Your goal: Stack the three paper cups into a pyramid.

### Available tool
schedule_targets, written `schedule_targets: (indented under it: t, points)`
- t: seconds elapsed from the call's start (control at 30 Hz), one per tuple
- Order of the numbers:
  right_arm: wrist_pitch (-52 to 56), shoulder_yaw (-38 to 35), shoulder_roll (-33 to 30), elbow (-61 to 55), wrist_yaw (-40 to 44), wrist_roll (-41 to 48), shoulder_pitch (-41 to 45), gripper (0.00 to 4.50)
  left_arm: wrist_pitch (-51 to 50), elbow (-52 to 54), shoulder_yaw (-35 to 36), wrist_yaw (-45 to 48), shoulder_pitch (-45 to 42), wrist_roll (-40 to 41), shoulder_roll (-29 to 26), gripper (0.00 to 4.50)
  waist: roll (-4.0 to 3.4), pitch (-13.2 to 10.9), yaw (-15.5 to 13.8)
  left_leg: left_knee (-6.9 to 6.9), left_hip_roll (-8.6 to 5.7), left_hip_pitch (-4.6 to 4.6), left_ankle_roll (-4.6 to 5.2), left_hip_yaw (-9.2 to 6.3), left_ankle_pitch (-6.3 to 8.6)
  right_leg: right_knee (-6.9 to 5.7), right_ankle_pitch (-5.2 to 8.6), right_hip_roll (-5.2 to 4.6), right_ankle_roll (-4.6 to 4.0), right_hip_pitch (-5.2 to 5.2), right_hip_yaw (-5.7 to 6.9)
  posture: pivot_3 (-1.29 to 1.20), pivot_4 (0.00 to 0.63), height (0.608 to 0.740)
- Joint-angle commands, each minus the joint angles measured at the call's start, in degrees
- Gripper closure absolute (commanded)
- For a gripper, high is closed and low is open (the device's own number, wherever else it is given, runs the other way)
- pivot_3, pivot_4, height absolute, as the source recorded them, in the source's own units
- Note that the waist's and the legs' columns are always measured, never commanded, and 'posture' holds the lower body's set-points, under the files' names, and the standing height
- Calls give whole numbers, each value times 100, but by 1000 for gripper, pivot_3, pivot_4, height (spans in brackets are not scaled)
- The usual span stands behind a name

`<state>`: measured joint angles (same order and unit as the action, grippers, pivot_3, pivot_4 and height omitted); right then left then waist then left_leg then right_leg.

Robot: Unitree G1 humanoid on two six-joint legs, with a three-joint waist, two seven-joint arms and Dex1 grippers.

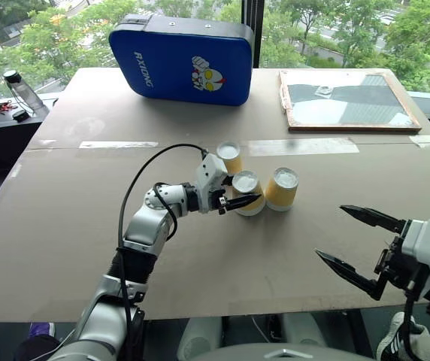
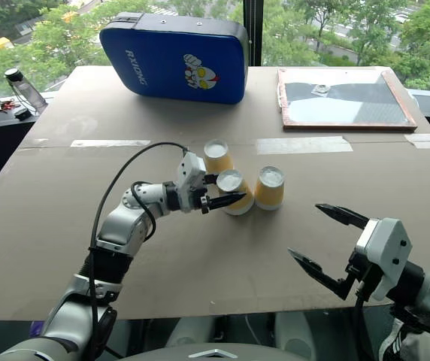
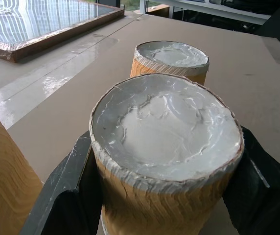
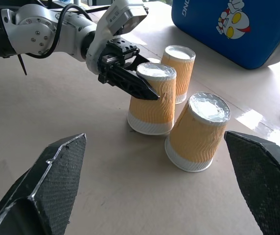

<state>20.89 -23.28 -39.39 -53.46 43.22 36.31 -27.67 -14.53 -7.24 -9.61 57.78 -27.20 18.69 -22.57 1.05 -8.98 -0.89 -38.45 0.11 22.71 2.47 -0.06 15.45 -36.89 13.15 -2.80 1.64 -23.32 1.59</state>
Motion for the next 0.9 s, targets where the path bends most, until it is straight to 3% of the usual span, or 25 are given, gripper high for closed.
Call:
schedule_targets:
  t: [0.03, 0.47, 0.6, 0.73, 0.9]
  points:
    - [-146, -117, 39, -150, -46, -45, -56, 0, -22, 89, -20, -15, -179, -77, 16, 1949, 0, 0, 0, -1, 0, 0, 0, 0, 0, 0, 0, 0, 0, 0, 0, 0, 150, 740]
    - [-305, -116, 90, -1, 49, -212, -238, 0, -99, 42, -74, -85, -260, -293, 36, 1949, 0, 0, -2, -3, 0, 0, 0, 1, 0, -1, -1, 0, 1, 1, -1, 0, 150, 740]
    - [-338, -145, 88, 15, 75, -212, -283, 0, -209, 66, -9, -167, -292, -274, 66, 171, 1, 1, -3, -4, 0, 0, 0, 0, 0, -1, -1, 0, 2, 1, -2, 0, 150, 740]
    - [-372, -151, 79, 24, 82, -204, -319, 0, -384, 381, 133, -97, -158, -59, -15, 65, 1, 1, 0, -4, 0, 0, 0, 0, 0, -1, -1, 0, 2, 1, -1, 0, 150, 740]
    - [-394, -150, 80, 43, 96, -187, -315, 0, -1012, 1466, 844, -12, 456, 714, -567, 65, 0, 1, 30, -2, 7, -2, -1, 1, 0, -1, -1, -2, 1, 0, -9, 0, 150, 740]
